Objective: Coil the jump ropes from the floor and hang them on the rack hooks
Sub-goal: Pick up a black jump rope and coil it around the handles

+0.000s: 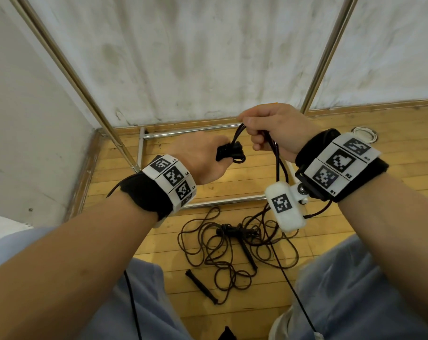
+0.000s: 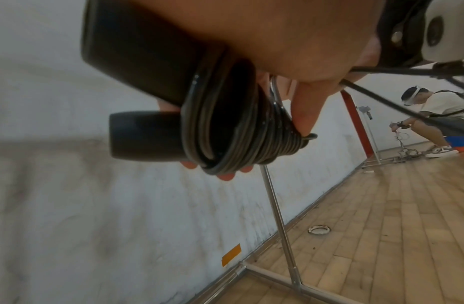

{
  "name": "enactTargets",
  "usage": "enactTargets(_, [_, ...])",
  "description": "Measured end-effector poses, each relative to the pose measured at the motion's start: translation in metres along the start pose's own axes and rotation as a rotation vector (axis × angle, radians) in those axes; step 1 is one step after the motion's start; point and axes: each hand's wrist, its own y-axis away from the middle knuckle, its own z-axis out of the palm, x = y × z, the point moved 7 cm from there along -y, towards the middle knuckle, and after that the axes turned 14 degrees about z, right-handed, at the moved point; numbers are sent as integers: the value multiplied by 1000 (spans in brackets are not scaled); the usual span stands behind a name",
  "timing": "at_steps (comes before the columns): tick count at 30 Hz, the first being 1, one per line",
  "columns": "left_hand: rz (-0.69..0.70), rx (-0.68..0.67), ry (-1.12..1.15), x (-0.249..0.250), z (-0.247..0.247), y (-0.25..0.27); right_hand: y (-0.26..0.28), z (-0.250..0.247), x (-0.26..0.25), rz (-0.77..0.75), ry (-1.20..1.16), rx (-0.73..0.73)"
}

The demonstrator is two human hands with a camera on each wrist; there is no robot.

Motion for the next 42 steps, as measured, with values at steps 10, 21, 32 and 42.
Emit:
enactTargets(10, [166, 230, 424, 21, -30, 11, -8, -13, 4, -130, 260, 239])
enactTargets(21, [-87, 457, 804, 2, -51, 11, -8, 7, 14, -49, 27, 15])
enactTargets(32, [-284, 524, 884, -12, -49, 5, 9, 21, 2, -310, 465, 280])
enactTargets(42, [-167, 427, 815, 4, -54, 2, -4, 34, 30, 45, 314, 110])
